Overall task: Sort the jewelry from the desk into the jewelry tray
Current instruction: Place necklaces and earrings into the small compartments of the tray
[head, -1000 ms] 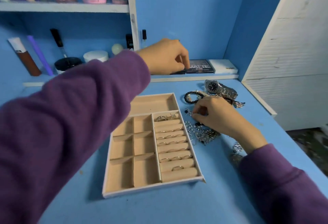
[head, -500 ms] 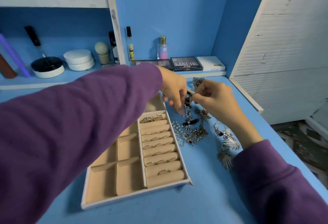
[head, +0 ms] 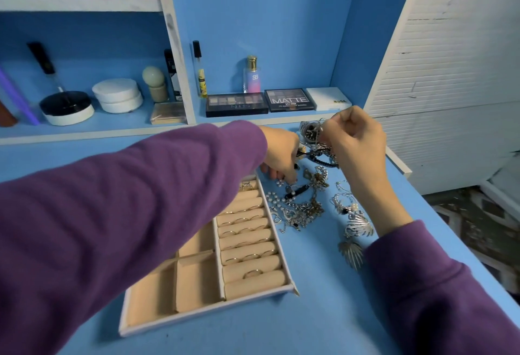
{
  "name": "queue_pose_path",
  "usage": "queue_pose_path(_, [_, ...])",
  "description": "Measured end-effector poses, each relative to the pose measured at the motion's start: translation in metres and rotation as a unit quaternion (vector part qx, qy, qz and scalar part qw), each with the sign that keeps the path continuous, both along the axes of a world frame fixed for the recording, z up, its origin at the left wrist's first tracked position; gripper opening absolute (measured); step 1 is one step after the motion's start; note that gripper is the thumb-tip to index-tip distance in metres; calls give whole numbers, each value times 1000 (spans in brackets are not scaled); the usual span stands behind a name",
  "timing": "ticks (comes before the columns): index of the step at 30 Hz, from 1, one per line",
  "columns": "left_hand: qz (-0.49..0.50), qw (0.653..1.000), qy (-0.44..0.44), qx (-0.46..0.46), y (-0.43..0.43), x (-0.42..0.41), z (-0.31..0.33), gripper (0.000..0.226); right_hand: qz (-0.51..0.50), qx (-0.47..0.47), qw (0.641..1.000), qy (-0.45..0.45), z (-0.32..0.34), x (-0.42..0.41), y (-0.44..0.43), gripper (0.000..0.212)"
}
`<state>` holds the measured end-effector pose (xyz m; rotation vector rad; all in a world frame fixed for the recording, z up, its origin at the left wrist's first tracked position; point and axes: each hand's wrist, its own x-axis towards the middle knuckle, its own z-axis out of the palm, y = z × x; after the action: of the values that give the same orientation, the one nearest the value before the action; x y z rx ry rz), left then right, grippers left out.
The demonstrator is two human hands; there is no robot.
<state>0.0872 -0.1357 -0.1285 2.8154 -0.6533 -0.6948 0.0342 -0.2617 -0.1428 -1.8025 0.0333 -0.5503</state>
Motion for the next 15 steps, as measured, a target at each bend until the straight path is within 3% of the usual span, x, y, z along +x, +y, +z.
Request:
queue_pose_path(4, [18, 999, 12, -43, 6, -3, 6, 18, 6, 4, 1000, 0, 1, -1, -1, 7])
queue_pose_path(8, [43, 989, 10, -143, 23, -18, 35, 11, 36, 25, 999, -5, 4, -5, 0, 13])
queue_pose_path(15, [147, 916, -31, -372, 83, -69, 66, 10, 133, 93, 987, -3, 13, -17, 16, 8])
